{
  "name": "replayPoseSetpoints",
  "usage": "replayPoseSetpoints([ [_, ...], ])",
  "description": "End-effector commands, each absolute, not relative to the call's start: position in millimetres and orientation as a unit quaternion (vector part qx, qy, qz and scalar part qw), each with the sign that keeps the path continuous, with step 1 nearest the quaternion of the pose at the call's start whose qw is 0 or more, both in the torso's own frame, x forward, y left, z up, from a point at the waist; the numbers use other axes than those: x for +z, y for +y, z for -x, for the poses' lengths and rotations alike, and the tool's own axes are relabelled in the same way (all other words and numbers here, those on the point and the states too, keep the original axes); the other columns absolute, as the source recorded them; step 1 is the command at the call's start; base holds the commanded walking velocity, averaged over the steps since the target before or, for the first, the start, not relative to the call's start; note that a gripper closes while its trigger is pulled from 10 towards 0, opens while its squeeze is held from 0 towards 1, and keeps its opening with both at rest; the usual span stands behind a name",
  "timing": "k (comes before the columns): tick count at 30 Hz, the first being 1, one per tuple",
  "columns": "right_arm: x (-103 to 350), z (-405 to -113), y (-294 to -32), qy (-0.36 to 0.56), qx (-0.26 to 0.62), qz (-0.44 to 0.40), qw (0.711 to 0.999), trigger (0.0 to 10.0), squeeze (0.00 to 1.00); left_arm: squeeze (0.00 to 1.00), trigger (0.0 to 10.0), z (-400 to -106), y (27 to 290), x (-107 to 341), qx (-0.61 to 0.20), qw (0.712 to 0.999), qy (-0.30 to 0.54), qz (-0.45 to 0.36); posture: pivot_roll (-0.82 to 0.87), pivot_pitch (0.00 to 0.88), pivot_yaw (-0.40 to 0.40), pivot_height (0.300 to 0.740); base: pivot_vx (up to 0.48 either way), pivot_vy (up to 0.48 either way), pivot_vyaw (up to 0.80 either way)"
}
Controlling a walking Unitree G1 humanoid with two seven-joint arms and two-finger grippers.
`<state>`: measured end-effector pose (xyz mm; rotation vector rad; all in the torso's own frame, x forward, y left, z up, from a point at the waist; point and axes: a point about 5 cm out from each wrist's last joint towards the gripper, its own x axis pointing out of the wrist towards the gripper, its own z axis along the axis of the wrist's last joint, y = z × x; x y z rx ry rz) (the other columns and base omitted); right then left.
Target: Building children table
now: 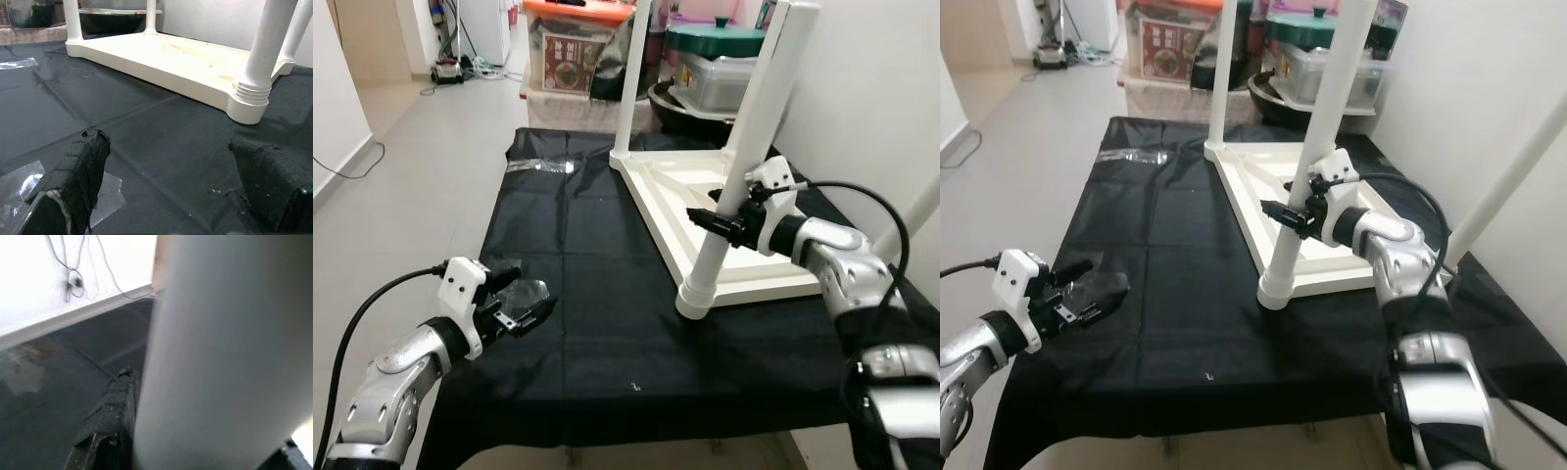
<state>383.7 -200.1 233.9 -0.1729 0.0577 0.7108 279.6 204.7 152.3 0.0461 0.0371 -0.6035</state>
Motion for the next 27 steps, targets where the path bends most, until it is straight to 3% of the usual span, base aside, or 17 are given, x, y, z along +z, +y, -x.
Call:
replayPoseSetpoints([
  [1,226.7,-389.4,-203.5,0.043,0.310,0.084,0.946,0.0,0.00,0.00,10.0,-278.9,202.4,148.1,-0.300,0.953,0.027,-0.021,0.12,0.000,-0.161,0.740,0.000,0.000,0.00],
  [2,226.7,-389.4,-203.5,0.043,0.310,0.084,0.946,0.0,0.00,0.00,10.0,-278.9,202.4,148.1,-0.300,0.953,0.027,-0.021,0.12,0.000,-0.161,0.740,0.000,0.000,0.00],
  [4,226.3,-398.0,-214.6,0.039,0.200,0.045,0.978,0.0,0.00,0.00,10.0,-278.1,203.1,147.9,-0.299,0.954,0.027,-0.021,0.12,0.000,-0.162,0.740,0.000,0.000,0.00],
  [6,226.3,-398.0,-214.6,0.039,0.200,0.045,0.978,0.0,0.00,0.00,10.0,-278.1,203.1,147.9,-0.299,0.954,0.027,-0.021,0.12,0.000,-0.162,0.740,0.000,0.000,0.00],
  [7,221.5,-401.1,-223.0,0.054,0.113,0.031,0.992,0.0,0.00,0.00,10.0,-277.5,203.7,147.8,-0.299,0.954,0.028,-0.020,0.12,0.000,-0.162,0.740,0.000,0.000,0.00],
  [8,221.5,-401.1,-223.0,0.054,0.113,0.031,0.992,0.0,0.00,0.00,10.0,-277.5,203.7,147.8,-0.299,0.954,0.028,-0.020,0.12,0.000,-0.162,0.740,0.000,0.000,0.00],
  [9,208.5,-398.9,-236.0,0.078,-0.027,0.009,0.997,0.0,0.00,0.00,10.0,-277.1,204.4,147.7,-0.299,0.954,0.028,-0.020,0.12,0.000,-0.159,0.740,0.000,0.000,0.00],
  [12,198.6,-394.3,-244.8,0.098,-0.120,0.000,0.988,0.0,0.00,0.00,10.0,-276.6,205.0,147.6,-0.300,0.953,0.028,-0.020,0.11,0.000,-0.159,0.740,0.000,0.000,0.00],
  [13,181.1,-385.7,-231.6,0.113,-0.165,-0.002,0.980,0.0,0.00,0.00,10.0,-276.5,205.4,147.6,-0.300,0.953,0.028,-0.019,0.11,0.000,-0.150,0.740,0.000,0.000,0.00],
  [14,158.3,-365.9,-185.2,0.117,-0.160,-0.027,0.980,0.0,0.00,0.00,10.0,-276.8,205.3,147.5,-0.300,0.953,0.029,-0.019,0.11,0.000,-0.141,0.740,0.000,0.000,0.00],
  [15,158.3,-365.9,-185.2,0.117,-0.160,-0.027,0.980,0.0,0.00,0.00,10.0,-276.8,205.3,147.5,-0.300,0.953,0.029,-0.019,0.11,0.000,-0.141,0.740,0.000,0.000,0.00],
  [17,148.6,-352.1,-134.4,0.123,-0.091,-0.060,0.986,0.0,0.00,0.00,10.0,-277.7,204.6,147.0,-0.301,0.953,0.031,-0.022,0.12,0.000,-0.134,0.740,0.000,0.000,0.00],
  [21,153.8,-354.0,-123.6,0.119,-0.076,-0.066,0.988,0.0,0.00,0.00,10.0,-277.9,204.1,146.4,-0.304,0.952,0.034,-0.022,0.11,0.000,-0.135,0.740,0.000,0.000,0.00],
  [22,159.7,-356.1,-122.4,0.109,-0.068,-0.060,0.990,3.1,0.00,0.00,10.0,-277.8,204.0,146.2,-0.305,0.952,0.035,-0.022,0.11,0.000,-0.135,0.740,0.000,0.000,0.00],
  [23,159.7,-356.1,-122.4,0.109,-0.068,-0.060,0.990,3.1,0.00,0.00,10.0,-277.8,204.0,146.2,-0.305,0.952,0.035,-0.022,0.11,0.000,-0.135,0.740,0.000,0.000,0.00],
  [24,167.6,-358.7,-118.4,0.105,-0.046,-0.059,0.992,10.0,0.00,0.00,10.0,-277.7,204.0,146.1,-0.305,0.951,0.034,-0.020,0.11,0.000,-0.141,0.740,0.000,0.000,0.00],
  [27,192.9,-363.8,-115.1,0.075,0.023,-0.055,0.995,10.0,0.00,0.00,10.0,-277.3,204.4,146.3,-0.303,0.952,0.031,-0.017,0.10,0.000,-0.145,0.740,0.000,0.000,0.00],
])
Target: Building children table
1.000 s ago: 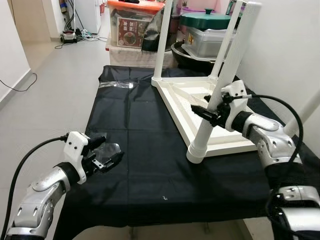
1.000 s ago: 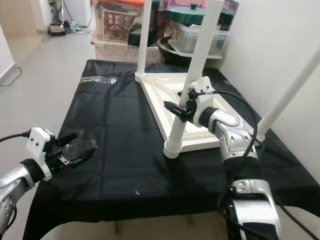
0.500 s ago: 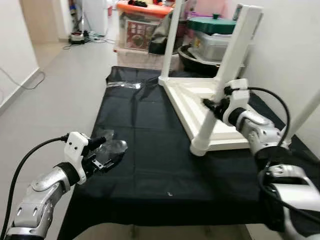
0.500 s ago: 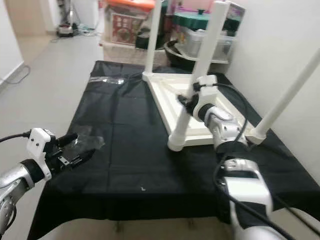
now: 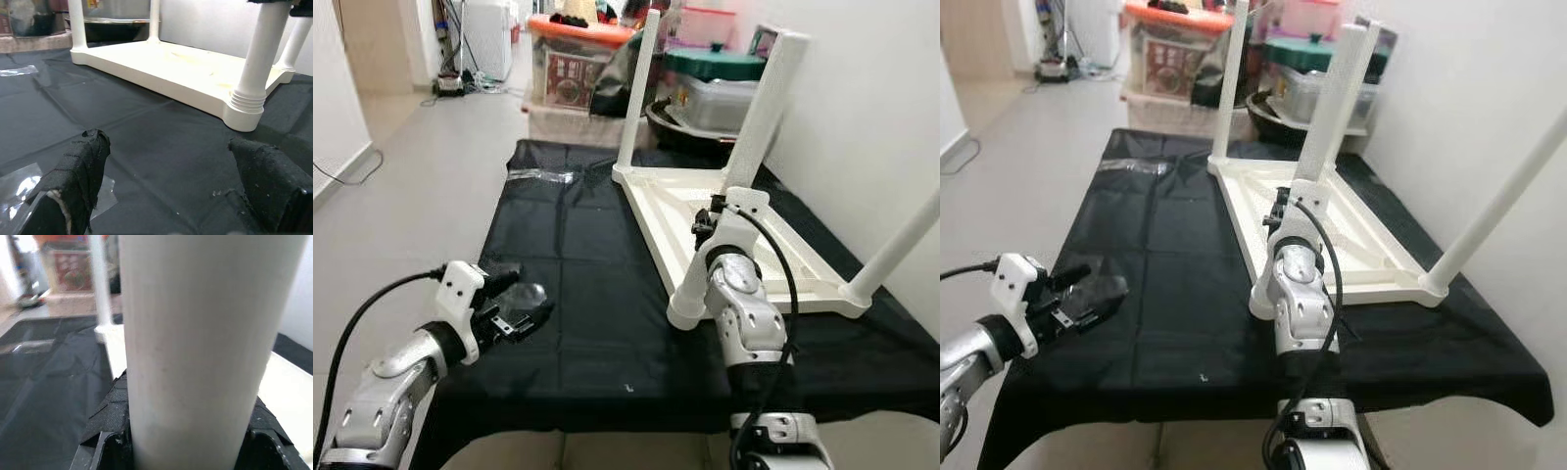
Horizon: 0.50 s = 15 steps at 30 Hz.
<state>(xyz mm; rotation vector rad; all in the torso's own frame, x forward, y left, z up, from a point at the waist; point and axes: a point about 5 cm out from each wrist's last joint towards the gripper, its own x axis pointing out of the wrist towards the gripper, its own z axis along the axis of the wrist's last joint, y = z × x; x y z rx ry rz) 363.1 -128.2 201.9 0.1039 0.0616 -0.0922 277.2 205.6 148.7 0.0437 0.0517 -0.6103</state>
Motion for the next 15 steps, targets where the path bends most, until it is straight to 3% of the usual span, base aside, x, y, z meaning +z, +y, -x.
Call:
replayPoseSetpoints([
  [1,206.9,-365.3,-116.7,0.057,0.050,-0.067,0.995,10.0,0.00,0.00,10.0,-277.1,204.6,146.5,-0.301,0.953,0.030,-0.016,0.10,0.000,-0.145,0.740,0.000,0.000,0.00],
  [2,206.9,-365.3,-116.7,0.057,0.050,-0.067,0.995,10.0,0.00,0.00,10.0,-277.1,204.6,146.5,-0.301,0.953,0.030,-0.016,0.10,0.000,-0.145,0.740,0.000,0.000,0.00],
  [3,215.6,-366.5,-121.8,0.034,0.052,-0.066,0.996,10.0,0.46,0.00,10.0,-277.0,204.7,146.5,-0.301,0.953,0.030,-0.015,0.11,0.000,-0.151,0.740,0.000,0.000,0.00],
  [6,221.5,-365.9,-124.5,0.021,0.046,-0.063,0.997,10.0,0.46,0.00,10.0,-276.9,204.7,146.5,-0.301,0.953,0.029,-0.015,0.11,0.000,-0.151,0.740,0.000,0.000,0.00],
  [7,244.6,-362.2,-127.4,-0.021,0.107,-0.060,0.992,10.0,1.00,0.00,10.0,-276.6,204.6,146.6,-0.301,0.953,0.029,-0.015,0.11,0.000,-0.151,0.740,0.000,0.000,0.00],
  [10,251.5,-359.1,-127.0,-0.034,0.131,-0.055,0.989,10.0,1.00,0.00,10.0,-276.5,204.5,146.6,-0.302,0.953,0.029,-0.015,0.11,0.000,-0.151,0.740,0.000,0.000,0.00],
  [11,257.5,-356.8,-128.5,-0.051,0.177,-0.054,0.981,10.0,0.00,0.00,10.0,-276.7,204.1,146.8,-0.302,0.953,0.029,-0.014,0.11,0.000,-0.150,0.740,0.000,0.000,0.00],
  [15,262.2,-354.3,-134.3,-0.077,0.241,-0.040,0.967,10.0,0.00,0.00,10.0,-277.1,203.0,147.3,-0.305,0.952,0.028,-0.014,0.11,0.000,-0.149,0.740,0.000,0.000,0.00],
])
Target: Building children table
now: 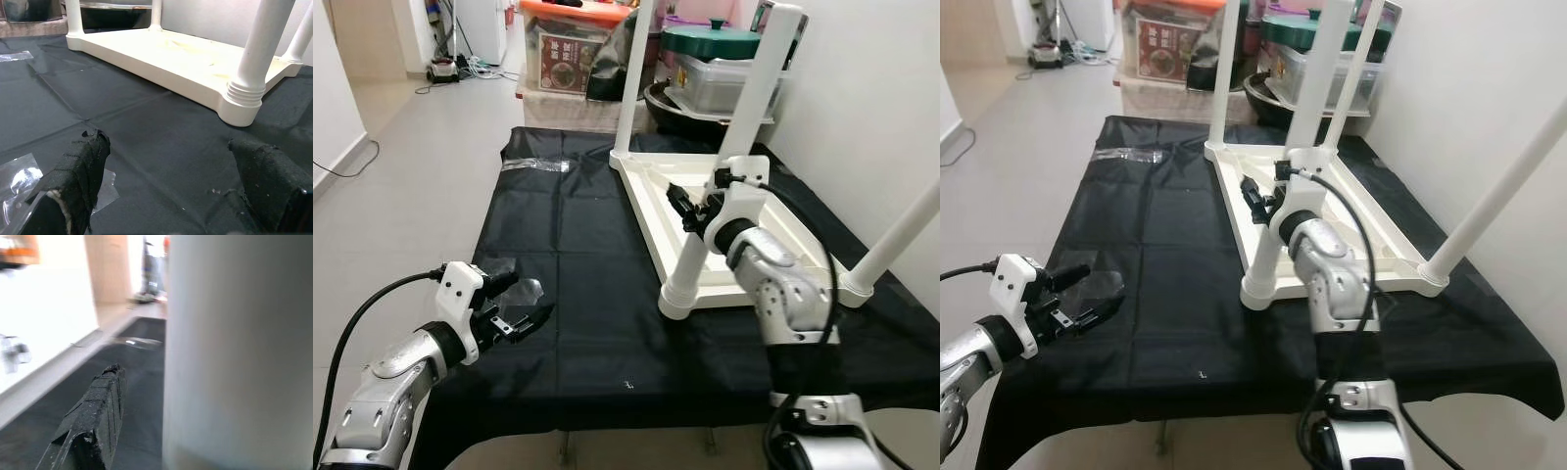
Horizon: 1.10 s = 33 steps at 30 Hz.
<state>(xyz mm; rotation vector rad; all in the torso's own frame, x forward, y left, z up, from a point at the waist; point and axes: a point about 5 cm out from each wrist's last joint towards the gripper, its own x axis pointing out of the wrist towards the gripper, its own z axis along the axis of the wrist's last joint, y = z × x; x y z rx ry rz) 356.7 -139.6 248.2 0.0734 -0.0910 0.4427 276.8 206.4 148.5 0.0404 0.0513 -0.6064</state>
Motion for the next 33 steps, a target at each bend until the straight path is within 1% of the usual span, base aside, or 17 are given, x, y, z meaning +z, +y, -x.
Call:
replayPoseSetpoints([
  [1,259.6,-354.4,-140.2,-0.082,0.275,-0.014,0.958,10.0,0.00,0.00,10.0,-277.3,202.4,147.4,-0.306,0.952,0.027,-0.013,0.11,0.000,-0.153,0.740,0.000,0.000,0.00],
  [5,246.0,-360.0,-158.4,-0.056,0.352,0.047,0.933,10.0,0.00,0.00,10.0,-277.7,201.0,147.7,-0.309,0.951,0.027,-0.012,0.11,0.000,-0.156,0.740,0.000,0.000,0.00],
  [9,241.5,-361.6,-161.7,-0.042,0.383,0.044,0.922,10.0,0.00,0.00,10.0,-277.7,200.5,147.7,-0.310,0.950,0.027,-0.011,0.11,0.000,-0.158,0.740,0.000,0.000,0.00],
  [11,238.6,-356.4,-156.3,-0.028,0.459,0.032,0.888,10.0,0.00,0.00,10.0,-277.6,200.0,147.8,-0.312,0.950,0.027,-0.011,0.11,0.000,-0.158,0.740,0.000,0.000,0.00],
  [12,238.6,-356.4,-156.3,-0.028,0.459,0.032,0.888,10.0,0.00,0.00,10.0,-277.6,200.0,147.8,-0.312,0.950,0.027,-0.011,0.11,0.000,-0.158,0.740,0.000,0.000,0.00],
  [13,238.0,-351.6,-149.2,-0.027,0.497,0.028,0.867,6.8,0.00,0.00,10.0,-277.3,199.8,147.8,-0.312,0.950,0.026,-0.011,0.12,0.000,-0.167,0.740,0.000,0.000,0.00],
  [15,237.7,-348.4,-144.6,-0.027,0.519,0.027,0.854,6.8,0.00,0.00,10.0,-277.1,199.8,147.8,-0.312,0.950,0.026,-0.011,0.12,0.000,-0.167,0.740,0.000,0.000,0.00],
  [16,235.6,-345.6,-138.0,-0.027,0.541,0.023,0.840,3.7,0.00,0.00,10.0,-276.9,199.7,147.7,-0.312,0.950,0.026,-0.011,0.13,0.000,-0.167,0.740,0.000,0.000,0.00],
  [19,233.6,-344.1,-132.8,-0.028,0.553,0.018,0.832,2.6,0.00,0.00,10.0,-276.8,199.6,147.6,-0.313,0.949,0.027,-0.011,0.13,0.000,-0.167,0.740,0.000,0.000,0.00],
  [20,232.0,-343.1,-129.3,-0.030,0.561,0.012,0.827,0.8,0.00,0.00,10.0,-276.6,199.4,147.6,-0.314,0.949,0.027,-0.011,0.13,0.000,-0.167,0.740,0.000,0.000,0.00],
  [21,230.7,-342.3,-126.9,-0.031,0.565,0.006,0.824,0.0,0.00,0.00,10.0,-276.6,199.3,147.6,-0.314,0.949,0.027,-0.011,0.13,0.000,-0.167,0.740,0.000,0.000,0.00],
  [24,229.4,-342.1,-124.9,-0.036,0.566,-0.004,0.824,0.0,0.00,0.00,10.0,-276.4,199.3,147.6,-0.316,0.948,0.028,-0.010,0.13,0.000,-0.166,0.740,0.000,0.000,0.00],
  [25,221.2,-355.0,-124.2,-0.026,0.479,-0.007,0.877,0.0,0.00,0.00,10.0,-276.1,199.6,147.9,-0.318,0.948,0.028,-0.010,0.12,0.000,-0.166,0.740,0.000,0.000,0.00],
  [28,217.0,-360.9,-125.2,-0.018,0.436,0.001,0.900,0.0,0.00,0.00,10.0,-276.0,199.7,148.0,-0.318,0.948,0.028,-0.010,0.12,0.000,-0.166,0.740,0.000,0.000,0.00],
  [30,201.6,-374.1,-140.6,0.017,0.261,-0.005,0.965,0.0,0.00,0.00,10.0,-275.4,200.6,148.2,-0.317,0.948,0.027,-0.009,0.12,0.000,-0.161,0.740,0.000,0.000,0.00],
  [32,201.6,-374.1,-140.6,0.017,0.261,-0.005,0.965,0.0,0.00,0.00,10.0,-275.4,200.6,148.2,-0.317,0.948,0.027,-0.009,0.12,0.000,-0.161,0.740,0.000,0.000,0.00],
  [33,187.9,-376.3,-160.5,0.053,0.119,-0.013,0.991,0.0,0.00,0.00,10.0,-275.3,201.1,148.4,-0.317,0.948,0.026,-0.009,0.12,0.000,-0.155,0.740,0.000,0.000,0.00],
])
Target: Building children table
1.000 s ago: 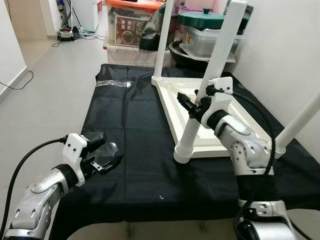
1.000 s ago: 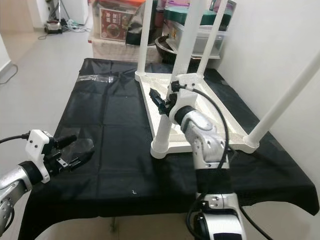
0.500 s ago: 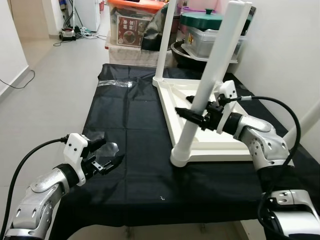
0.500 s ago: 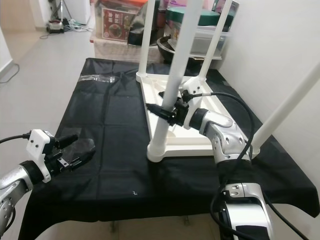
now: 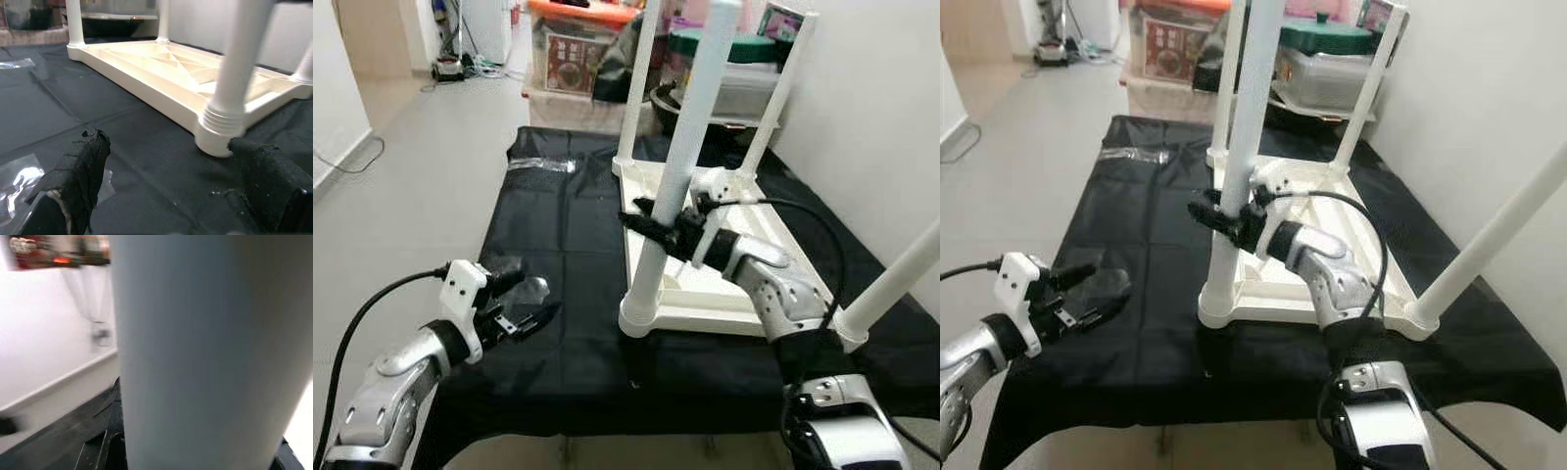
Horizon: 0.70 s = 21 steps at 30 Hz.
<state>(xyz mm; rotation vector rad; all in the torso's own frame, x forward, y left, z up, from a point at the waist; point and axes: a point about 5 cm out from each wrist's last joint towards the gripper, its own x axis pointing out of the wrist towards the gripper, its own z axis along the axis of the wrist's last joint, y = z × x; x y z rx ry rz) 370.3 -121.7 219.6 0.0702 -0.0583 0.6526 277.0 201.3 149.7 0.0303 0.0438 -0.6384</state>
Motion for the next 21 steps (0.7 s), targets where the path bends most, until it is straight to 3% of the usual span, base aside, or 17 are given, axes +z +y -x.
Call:
replayPoseSetpoints([
  [1,172.2,-368.9,-183.2,0.086,-0.024,-0.019,0.996,0.0,0.00,0.00,10.0,-275.2,201.6,148.5,-0.317,0.948,0.027,-0.010,0.11,0.000,-0.155,0.740,0.000,0.000,0.00],
  [2,172.2,-368.9,-183.2,0.086,-0.024,-0.019,0.996,0.0,0.00,0.00,10.0,-275.2,201.6,148.5,-0.317,0.948,0.027,-0.010,0.11,0.000,-0.155,0.740,0.000,0.000,0.00],
  [3,162.2,-360.7,-198.3,0.107,-0.111,-0.019,0.988,0.0,0.00,0.00,10.0,-275.2,201.8,148.5,-0.318,0.948,0.027,-0.011,0.11,0.000,-0.155,0.740,0.000,0.000,0.00],
  [5,155.7,-347.6,-203.5,0.112,-0.157,-0.012,0.981,0.0,0.00,0.00,10.0,-275.1,202.1,148.6,-0.319,0.947,0.027,-0.011,0.11,0.000,-0.150,0.740,0.000,0.000,0.00],
  [10,157.2,-327.1,-191.3,0.085,-0.157,0.029,0.983,0.0,0.00,0.00,10.0,-275.3,202.7,148.8,-0.319,0.947,0.028,-0.012,0.10,0.000,-0.140,0.740,0.000,0.000,0.00],
  [11,156.1,-322.4,-180.4,0.086,-0.131,0.035,0.987,0.7,0.00,0.00,10.0,-275.4,202.8,148.8,-0.319,0.947,0.028,-0.011,0.10,0.000,-0.140,0.740,0.000,0.000,0.00],
  [12,156.1,-322.4,-180.4,0.086,-0.131,0.035,0.987,0.7,0.00,0.00,10.0,-275.4,202.8,148.8,-0.319,0.947,0.028,-0.011,0.10,0.000,-0.140,0.740,0.000,0.000,0.00],
  [13,156.1,-322.3,-169.5,0.084,-0.104,0.035,0.990,10.0,0.00,0.00,10.0,-275.7,202.6,148.8,-0.319,0.947,0.028,-0.011,0.09,0.000,-0.137,0.740,0.000,0.000,0.00],
  [14,161.3,-323.7,-158.4,0.065,-0.064,0.030,0.995,10.0,0.32,0.00,10.0,-275.9,202.2,148.8,-0.319,0.947,0.028,-0.011,0.09,0.000,-0.139,0.740,0.000,0.000,0.00],
  [15,161.3,-323.7,-158.4,0.065,-0.064,0.030,0.995,10.0,0.32,0.00,10.0,-275.9,202.2,148.8,-0.319,0.947,0.028,-0.011,0.09,0.000,-0.139,0.740,0.000,0.000,0.00],
  [16,179.3,-328.3,-140.5,0.023,0.016,-0.026,0.999,10.0,1.00,0.00,10.0,-276.0,202.0,148.8,-0.319,0.947,0.027,-0.010,0.09,0.000,-0.140,0.740,0.000,0.000,0.00],
  [18,184.2,-328.9,-137.1,0.012,0.033,-0.039,0.999,10.0,1.00,0.00,10.0,-276.0,202.0,148.8,-0.319,0.947,0.027,-0.009,0.09,0.000,-0.140,0.740,0.000,0.000,0.00],
  [19,196.4,-333.5,-132.7,-0.001,0.097,-0.057,0.994,10.0,1.00,0.00,10.0,-276.0,201.9,148.7,-0.319,0.947,0.027,-0.009,0.09,0.000,-0.141,0.740,0.000,0.000,0.00],
  [20,206.5,-336.6,-134.6,-0.015,0.148,-0.057,0.987,10.0,0.00,0.00,10.0,-276.1,201.9,148.7,-0.319,0.947,0.026,-0.008,0.09,0.000,-0.141,0.740,0.000,0.000,0.00],
  [21,213.7,-338.1,-136.4,-0.026,0.181,-0.056,0.981,10.0,0.00,0.00,10.0,-276.1,201.9,148.7,-0.319,0.947,0.026,-0.007,0.09,0.000,-0.141,0.740,0.000,0.000,0.00],
])
